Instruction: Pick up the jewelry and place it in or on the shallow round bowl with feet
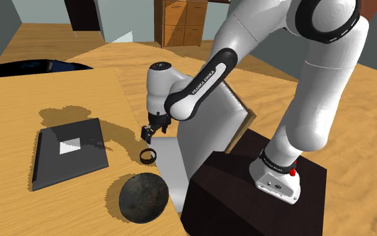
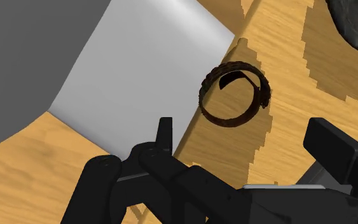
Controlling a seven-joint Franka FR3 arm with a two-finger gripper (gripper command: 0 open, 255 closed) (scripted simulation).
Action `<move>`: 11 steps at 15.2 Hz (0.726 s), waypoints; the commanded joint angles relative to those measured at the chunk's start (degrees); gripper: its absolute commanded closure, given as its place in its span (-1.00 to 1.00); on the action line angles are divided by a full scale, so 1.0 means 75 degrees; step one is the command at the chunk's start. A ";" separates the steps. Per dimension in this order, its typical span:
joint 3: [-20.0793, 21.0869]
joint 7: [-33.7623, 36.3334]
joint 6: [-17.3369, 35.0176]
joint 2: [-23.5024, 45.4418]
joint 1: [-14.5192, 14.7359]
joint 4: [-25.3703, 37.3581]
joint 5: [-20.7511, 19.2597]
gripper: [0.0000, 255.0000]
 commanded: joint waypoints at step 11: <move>-0.0681 0.1345 0.0727 0.2912 0.1174 0.2012 -0.1163 -1.00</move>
